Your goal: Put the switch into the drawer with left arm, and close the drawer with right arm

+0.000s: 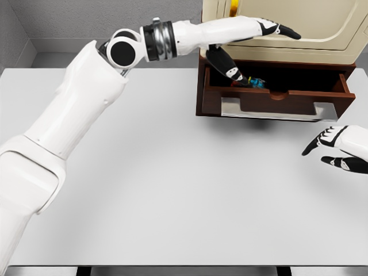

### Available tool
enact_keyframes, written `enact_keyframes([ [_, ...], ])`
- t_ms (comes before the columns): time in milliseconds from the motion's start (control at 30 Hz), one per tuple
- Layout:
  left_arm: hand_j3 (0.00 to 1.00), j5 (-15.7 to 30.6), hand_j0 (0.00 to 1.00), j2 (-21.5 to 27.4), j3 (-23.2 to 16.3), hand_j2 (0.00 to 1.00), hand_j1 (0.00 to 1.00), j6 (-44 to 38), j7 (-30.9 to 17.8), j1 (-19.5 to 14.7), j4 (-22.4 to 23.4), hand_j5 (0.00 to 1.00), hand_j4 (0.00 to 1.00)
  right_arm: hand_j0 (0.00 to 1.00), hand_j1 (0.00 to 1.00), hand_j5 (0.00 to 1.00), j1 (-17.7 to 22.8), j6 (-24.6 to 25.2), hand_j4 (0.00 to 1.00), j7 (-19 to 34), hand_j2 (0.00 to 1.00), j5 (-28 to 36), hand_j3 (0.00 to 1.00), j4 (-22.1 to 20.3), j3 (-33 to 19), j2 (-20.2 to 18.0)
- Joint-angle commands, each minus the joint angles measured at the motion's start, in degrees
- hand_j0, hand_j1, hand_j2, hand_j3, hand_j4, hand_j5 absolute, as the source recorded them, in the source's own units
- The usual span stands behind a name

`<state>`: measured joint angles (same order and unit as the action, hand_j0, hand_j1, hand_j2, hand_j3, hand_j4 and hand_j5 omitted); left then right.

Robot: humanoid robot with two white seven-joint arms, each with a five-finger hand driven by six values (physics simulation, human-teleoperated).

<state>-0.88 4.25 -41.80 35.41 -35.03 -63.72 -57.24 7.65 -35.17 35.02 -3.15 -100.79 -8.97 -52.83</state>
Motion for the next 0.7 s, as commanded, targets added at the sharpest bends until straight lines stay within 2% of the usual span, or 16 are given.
enact_keyframes([
  [0, 1.0, 1.41, 1.0, 0.76, 0.32, 1.0, 1.0, -0.41, 0.03, 0.0, -7.62, 1.0, 1.0, 0.59, 0.59, 0.59, 0.0, 0.17, 0.59, -0.02, 0.59, 0.69, 0.59, -0.02, -0.08, 0.01],
  [100, 1.0, 1.76, 1.0, 3.31, 0.23, 1.0, 1.0, -0.41, 0.03, 1.67, -16.41, 1.0, 1.0, 0.59, 0.59, 0.59, -0.26, 0.17, 0.59, -0.02, 0.59, 0.69, 0.59, -0.02, -0.08, 0.1],
  [200, 1.0, 4.57, 1.0, 11.3, 0.32, 1.0, 1.0, -0.41, 0.03, 4.92, -27.48, 1.0, 1.0, 0.59, 0.59, 0.59, -0.44, 0.17, 0.59, -0.02, 0.59, 0.78, 0.59, -0.02, -0.08, 0.19],
  [267, 1.0, 5.54, 1.0, 17.81, 0.4, 1.0, 1.0, -0.41, 0.03, 5.1, -32.23, 1.0, 1.0, 0.59, 0.59, 0.59, -1.06, 0.17, 0.59, -0.02, 0.59, 0.87, 0.59, -0.02, -0.08, 0.27],
  [433, 1.0, 7.3, 1.0, 32.49, 1.28, 1.0, 1.0, -0.41, 0.03, 6.68, -31.8, 1.0, 1.0, 0.59, 0.59, 0.59, -1.58, 0.17, 0.59, -0.02, 0.59, 1.57, 0.59, -0.02, -0.08, 0.19],
  [500, 1.0, 6.86, 1.0, 33.9, 2.25, 1.0, 1.0, -0.41, 0.03, 7.29, -28.55, 1.0, 1.0, 0.59, 0.59, 0.59, -1.58, 0.17, 0.59, -0.02, 0.59, 1.57, 0.59, 0.07, -0.08, 0.1],
  [567, 1.0, 6.77, 1.0, 33.99, 2.16, 1.0, 1.0, -0.41, 0.03, 8.44, -21.87, 1.0, 1.0, 0.59, 0.59, 0.59, -1.5, 0.17, 0.59, -0.02, 0.59, 1.48, 0.59, 0.07, -0.08, 0.1],
  [600, 1.0, 6.77, 1.0, 33.64, 2.42, 1.0, 1.0, -0.41, 0.03, 8.61, -20.02, 1.0, 1.0, 0.59, 0.59, 0.59, -1.58, 0.17, 0.59, -0.02, 0.59, 1.48, 0.59, 0.07, -0.08, 0.1],
  [667, 1.0, 6.6, 1.0, 33.9, 2.07, 1.0, 1.0, -0.41, 0.03, 9.05, -20.1, 1.0, 1.0, 0.59, 0.59, 0.59, -2.02, 0.17, 0.59, -0.02, 0.59, 1.48, 0.59, 0.16, 0.01, 0.1],
])
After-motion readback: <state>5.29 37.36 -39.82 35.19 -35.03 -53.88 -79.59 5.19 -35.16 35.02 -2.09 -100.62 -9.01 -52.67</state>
